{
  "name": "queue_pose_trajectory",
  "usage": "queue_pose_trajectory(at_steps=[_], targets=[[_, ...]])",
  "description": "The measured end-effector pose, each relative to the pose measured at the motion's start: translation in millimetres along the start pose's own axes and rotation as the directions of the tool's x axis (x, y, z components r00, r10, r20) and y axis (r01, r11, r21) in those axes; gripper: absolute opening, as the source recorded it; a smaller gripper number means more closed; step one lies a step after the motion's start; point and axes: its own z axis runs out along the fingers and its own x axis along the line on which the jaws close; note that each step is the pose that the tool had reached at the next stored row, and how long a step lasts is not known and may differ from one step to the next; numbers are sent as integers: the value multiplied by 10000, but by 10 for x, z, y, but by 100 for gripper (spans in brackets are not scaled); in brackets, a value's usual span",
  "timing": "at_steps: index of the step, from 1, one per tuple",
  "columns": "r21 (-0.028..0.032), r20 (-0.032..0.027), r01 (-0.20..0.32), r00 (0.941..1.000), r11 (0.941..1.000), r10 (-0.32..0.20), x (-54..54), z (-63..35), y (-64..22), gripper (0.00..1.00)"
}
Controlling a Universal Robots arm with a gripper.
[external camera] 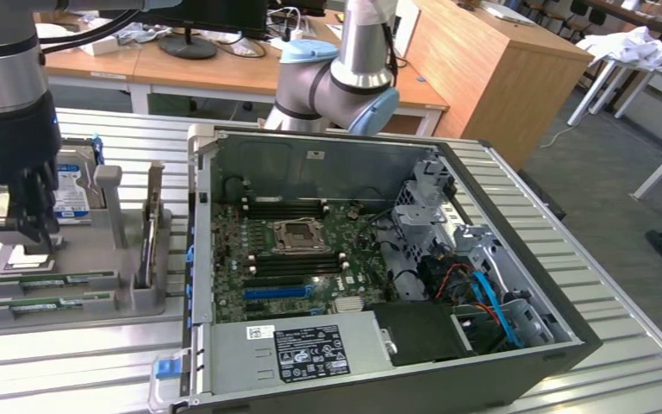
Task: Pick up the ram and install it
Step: 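Pick up the ram and move it above insertion slot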
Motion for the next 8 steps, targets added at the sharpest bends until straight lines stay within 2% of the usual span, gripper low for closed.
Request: queue_pose_trajectory(at_steps=[8], targets=[[0,0,0,10000,10000,0,3,92,-3,36]])
